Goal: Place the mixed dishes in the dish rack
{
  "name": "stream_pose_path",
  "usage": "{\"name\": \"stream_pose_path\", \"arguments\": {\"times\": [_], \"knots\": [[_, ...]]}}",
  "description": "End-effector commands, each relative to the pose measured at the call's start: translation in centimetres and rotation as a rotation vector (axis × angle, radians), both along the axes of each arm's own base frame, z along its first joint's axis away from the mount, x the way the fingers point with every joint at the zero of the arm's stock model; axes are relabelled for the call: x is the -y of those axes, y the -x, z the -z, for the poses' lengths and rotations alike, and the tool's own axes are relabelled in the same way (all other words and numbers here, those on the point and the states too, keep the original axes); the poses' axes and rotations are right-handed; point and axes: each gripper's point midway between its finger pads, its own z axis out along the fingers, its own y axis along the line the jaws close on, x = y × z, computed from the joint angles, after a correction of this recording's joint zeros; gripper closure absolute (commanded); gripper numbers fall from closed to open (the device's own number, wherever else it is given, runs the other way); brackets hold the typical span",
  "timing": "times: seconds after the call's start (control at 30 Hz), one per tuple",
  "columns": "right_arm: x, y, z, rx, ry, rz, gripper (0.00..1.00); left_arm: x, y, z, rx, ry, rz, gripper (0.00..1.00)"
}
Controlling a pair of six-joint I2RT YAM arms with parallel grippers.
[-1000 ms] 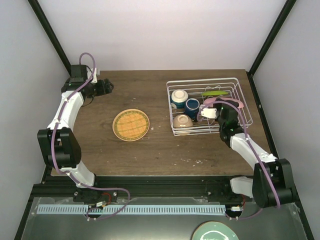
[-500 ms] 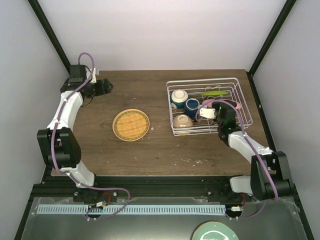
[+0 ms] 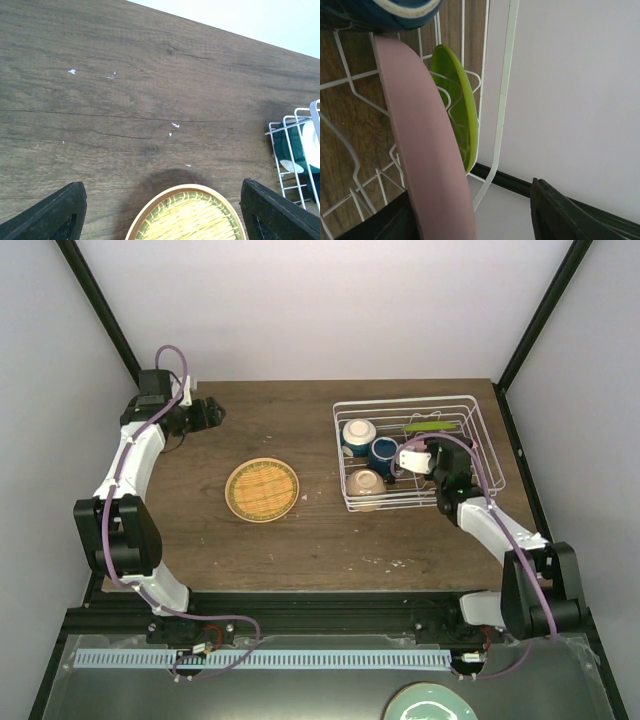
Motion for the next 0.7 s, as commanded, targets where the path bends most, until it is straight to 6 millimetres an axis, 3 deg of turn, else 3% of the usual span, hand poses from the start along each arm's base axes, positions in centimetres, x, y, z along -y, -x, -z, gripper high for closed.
{"name": "stream_pose_path", "arguments": {"times": [0.0, 0.17, 0.33, 0.5, 0.67], "knots": [[0.2, 0.3, -2.8, 0.008, -0.045, 0.021, 0.42, -0.1, -0.2, -0.3, 0.01, 0.017, 0.003, 0.14], [-1.1, 2.3, -3.8, -0.034, -0.072, -0.002, 0.29, -0.2, -0.3, 0.2, -0.001, 0.021, -0.003, 0.14], [-4.2, 5.0, -5.0, -0.118, -0.209, -0.073, 0.02, -0.6, -0.1, 1.7, -0.058, 0.01, -0.033, 0.14], [-7.3, 6.2, -7.3, -0.188, -0.423, -0.107, 0.0, -1.2, 1.3, 4.5, -0.171, -0.02, -0.055, 0.14], [-10.9, 4.2, -12.4, -0.139, -0.835, -0.14, 0.0, -1.3, 3.5, 6.8, -0.246, -0.022, -0.067, 0.14]]}}
